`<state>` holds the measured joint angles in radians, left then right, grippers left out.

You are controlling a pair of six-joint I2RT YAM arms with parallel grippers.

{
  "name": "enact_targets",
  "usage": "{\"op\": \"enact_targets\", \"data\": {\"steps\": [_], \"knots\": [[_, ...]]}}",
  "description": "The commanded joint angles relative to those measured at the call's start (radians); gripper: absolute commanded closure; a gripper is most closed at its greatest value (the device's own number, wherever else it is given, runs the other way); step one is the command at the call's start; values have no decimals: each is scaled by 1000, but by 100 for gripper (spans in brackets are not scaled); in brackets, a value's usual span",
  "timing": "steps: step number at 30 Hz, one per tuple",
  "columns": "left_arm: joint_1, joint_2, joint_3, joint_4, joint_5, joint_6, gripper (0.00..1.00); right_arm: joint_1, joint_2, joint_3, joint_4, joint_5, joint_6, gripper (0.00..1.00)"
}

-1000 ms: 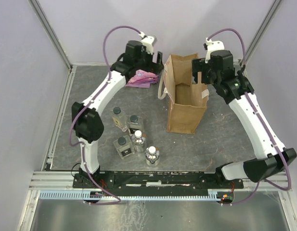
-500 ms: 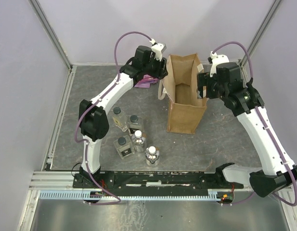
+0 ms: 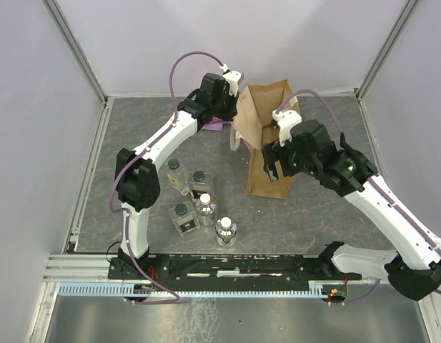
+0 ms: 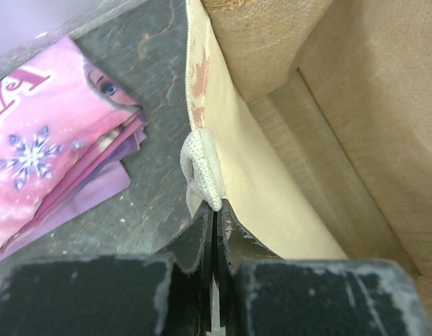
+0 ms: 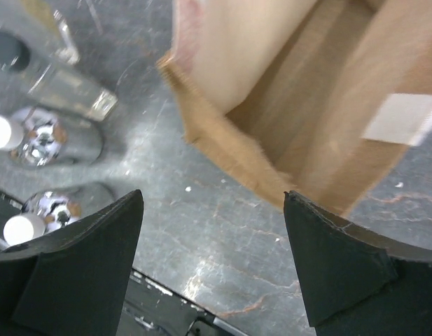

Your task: Place the personal care products into the canvas bag

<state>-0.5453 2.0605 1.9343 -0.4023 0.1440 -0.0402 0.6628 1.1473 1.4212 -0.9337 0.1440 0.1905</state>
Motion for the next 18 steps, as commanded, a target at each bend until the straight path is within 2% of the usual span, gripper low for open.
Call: {"op": "enact_targets", "data": {"steps": [1, 6, 18], "knots": [[0, -99, -21, -79, -117, 84, 97, 111, -28, -69, 58, 12, 18, 11], [17, -145, -55, -92, -136, 80, 97, 250, -4, -141, 82, 43, 5, 9], [44, -202, -68, -130, -134, 83, 97, 525, 88, -184, 116, 72, 40, 7]]}}
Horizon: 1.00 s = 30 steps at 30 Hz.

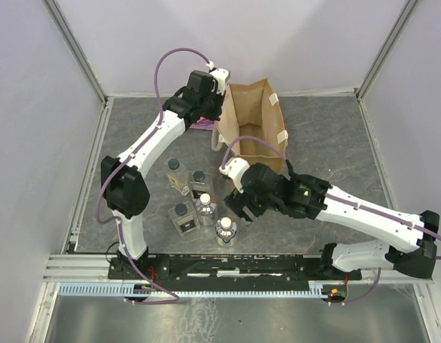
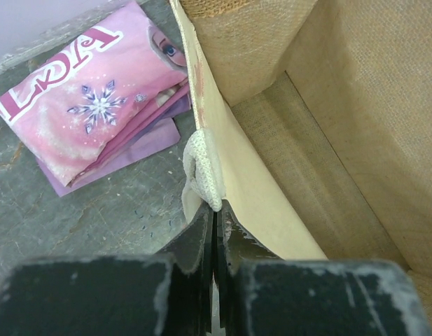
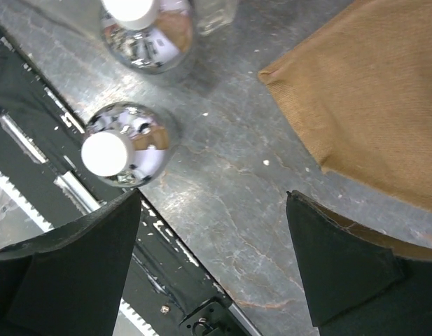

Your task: Place the personal care products into the canvas bag

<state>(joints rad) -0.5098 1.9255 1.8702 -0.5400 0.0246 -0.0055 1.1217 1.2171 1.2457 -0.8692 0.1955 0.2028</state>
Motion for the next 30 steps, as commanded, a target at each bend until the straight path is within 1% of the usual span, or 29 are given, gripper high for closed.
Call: {"op": "enact_targets", "data": {"steps": [1, 7, 10, 13, 15, 16, 18, 24, 30], "knots": [[8, -68, -9, 8, -13, 47, 97, 83, 26, -14, 60, 16, 34, 7], [8, -74, -31, 19, 9, 44, 97, 179, 103, -11, 101, -8, 68, 7], [8, -81, -41, 27, 20, 39, 97, 201, 134, 8, 109, -33, 86, 11], [8, -87, -46, 32, 27, 37, 97, 206, 150, 9, 119, -61, 105, 16], [7, -91, -52, 33, 26, 36, 97, 208, 153, 0, 119, -71, 117, 22], [7, -93, -55, 32, 26, 36, 97, 207, 154, -7, 119, -73, 119, 23], [8, -99, -62, 35, 26, 34, 97, 208, 157, -18, 119, -72, 122, 25], [8, -122, -87, 41, 23, 38, 97, 208, 176, -49, 161, -67, 121, 25], [10, -131, -97, 41, 15, 44, 97, 207, 210, -53, 184, -41, 110, 32]]}}
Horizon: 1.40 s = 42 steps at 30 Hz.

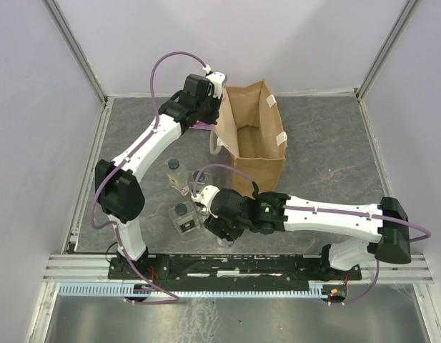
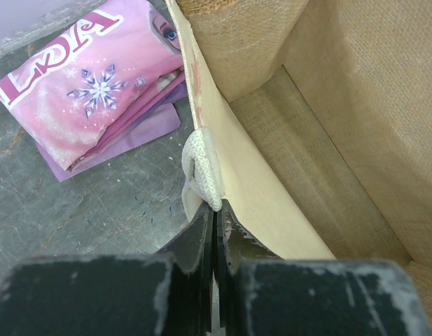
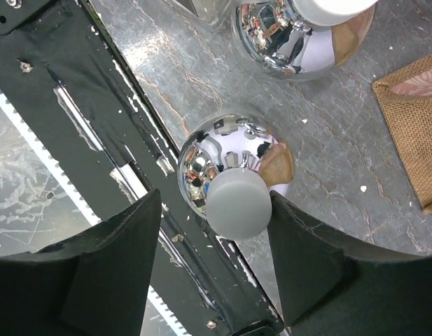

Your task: Place the personal care products into the canvas bag

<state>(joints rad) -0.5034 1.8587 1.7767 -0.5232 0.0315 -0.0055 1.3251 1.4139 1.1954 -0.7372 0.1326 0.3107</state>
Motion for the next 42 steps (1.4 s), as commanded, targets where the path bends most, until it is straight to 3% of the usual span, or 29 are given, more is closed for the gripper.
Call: {"op": "enact_targets", "data": {"steps": [1, 7, 16, 26, 35, 42], "knots": [[3, -63, -3, 26, 8, 44, 97, 5, 14, -6, 57, 34, -1, 33], [3, -55, 3, 33, 17, 42, 97, 5, 20, -19, 72, 76, -1, 49], [2, -56, -3, 33, 23, 43, 97, 5, -7, -30, 78, 127, -1, 64], [2, -66, -12, 33, 30, 39, 97, 5, -46, 17, -30, 235, 29, 84], [3, -78, -39, 50, 44, 27, 97, -39, -125, 236, -232, 426, 72, 100], [2, -84, -48, 53, 42, 22, 97, -158, -137, 500, -303, 458, 26, 100]]}}
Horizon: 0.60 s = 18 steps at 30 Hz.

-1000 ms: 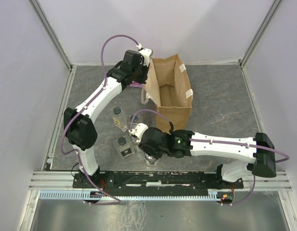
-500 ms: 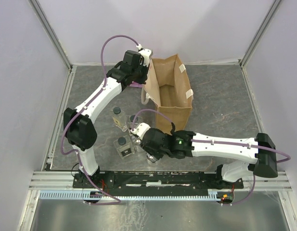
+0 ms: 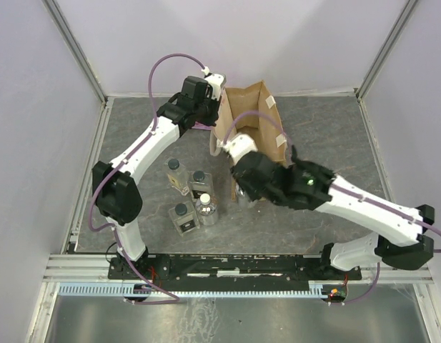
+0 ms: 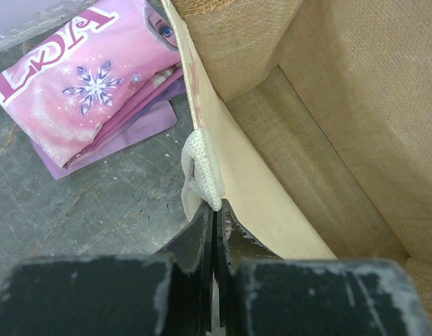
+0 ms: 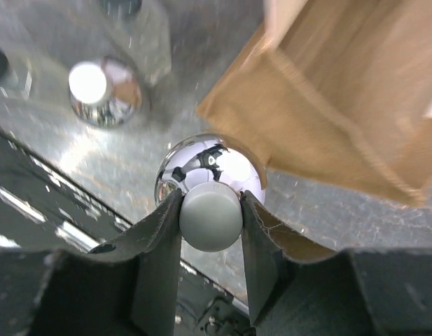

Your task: Place the personal care products into the canvas bag

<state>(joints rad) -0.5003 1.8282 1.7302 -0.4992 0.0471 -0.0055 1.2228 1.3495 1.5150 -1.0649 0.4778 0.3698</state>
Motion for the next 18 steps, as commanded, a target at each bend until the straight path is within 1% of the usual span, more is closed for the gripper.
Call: {"op": "enact_targets", "data": {"steps": [1, 4, 7, 12, 15, 18], "knots": [[0, -57, -1, 31, 27, 22, 97, -75, -72, 214, 31, 113, -53, 100], [0, -61, -2, 32, 28, 21, 97, -159, -54, 314, 64, 98, -125, 100], [-1, -62, -5, 33, 31, 18, 97, -286, -9, 423, 103, 40, -209, 100], [-2, -64, -17, 38, 63, 9, 97, -485, 127, 646, 144, -135, -289, 100], [-4, -63, -21, 43, 76, 9, 97, -552, 229, 786, 136, -239, -302, 100], [-3, -63, -23, 46, 87, 9, 97, -607, 312, 872, 148, -313, -309, 100]]}}
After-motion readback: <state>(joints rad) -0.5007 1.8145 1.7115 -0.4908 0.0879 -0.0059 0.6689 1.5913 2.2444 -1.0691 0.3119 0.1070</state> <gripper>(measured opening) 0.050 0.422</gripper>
